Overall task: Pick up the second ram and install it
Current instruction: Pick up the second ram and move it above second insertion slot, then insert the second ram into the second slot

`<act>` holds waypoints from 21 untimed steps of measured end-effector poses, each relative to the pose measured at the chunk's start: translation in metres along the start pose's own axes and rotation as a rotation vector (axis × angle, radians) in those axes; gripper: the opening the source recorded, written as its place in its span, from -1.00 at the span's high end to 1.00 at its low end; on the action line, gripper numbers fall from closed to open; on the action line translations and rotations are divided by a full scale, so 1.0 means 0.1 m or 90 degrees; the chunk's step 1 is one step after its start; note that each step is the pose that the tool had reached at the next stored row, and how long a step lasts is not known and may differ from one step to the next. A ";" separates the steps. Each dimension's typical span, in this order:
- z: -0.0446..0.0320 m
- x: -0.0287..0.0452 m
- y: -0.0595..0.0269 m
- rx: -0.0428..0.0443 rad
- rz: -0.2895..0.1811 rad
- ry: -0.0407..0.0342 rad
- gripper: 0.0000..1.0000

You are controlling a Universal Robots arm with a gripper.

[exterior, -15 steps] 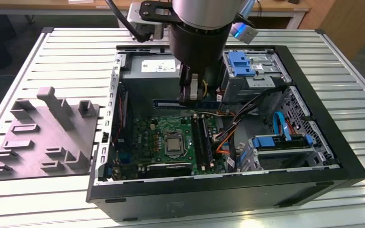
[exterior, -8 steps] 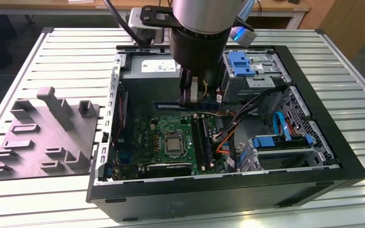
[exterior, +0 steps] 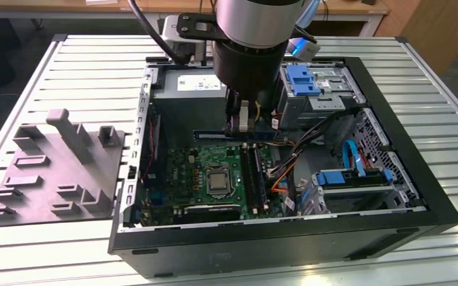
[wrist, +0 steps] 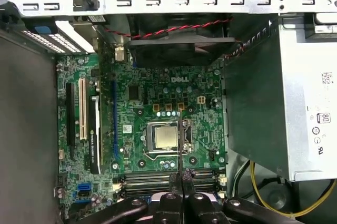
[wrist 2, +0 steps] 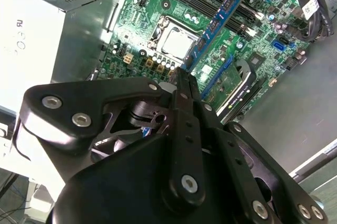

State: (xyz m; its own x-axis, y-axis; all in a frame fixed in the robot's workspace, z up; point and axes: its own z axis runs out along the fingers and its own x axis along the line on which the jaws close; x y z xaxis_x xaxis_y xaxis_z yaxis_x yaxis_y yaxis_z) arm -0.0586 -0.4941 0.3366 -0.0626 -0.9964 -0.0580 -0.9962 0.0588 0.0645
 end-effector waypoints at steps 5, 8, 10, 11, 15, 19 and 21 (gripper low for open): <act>0.007 0.000 0.000 0.0000 0.000 -0.0002 0.76; 0.007 0.000 0.000 0.0000 0.000 -0.0001 0.76; 0.007 0.000 -0.001 0.0000 0.000 -0.0002 0.76; 0.007 0.000 0.000 0.0000 0.000 -0.0001 0.76; 0.009 0.000 -0.001 0.0008 0.013 -0.0011 0.76; 0.012 0.000 -0.001 0.0035 0.059 -0.0040 0.76; 0.014 0.001 -0.001 0.0048 0.082 -0.0054 0.76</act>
State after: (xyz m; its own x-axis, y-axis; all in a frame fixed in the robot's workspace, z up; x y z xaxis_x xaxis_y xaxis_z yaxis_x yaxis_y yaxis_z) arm -0.0586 -0.4941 0.3351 -0.1900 -0.9801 -0.0582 -0.9804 0.1862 0.0645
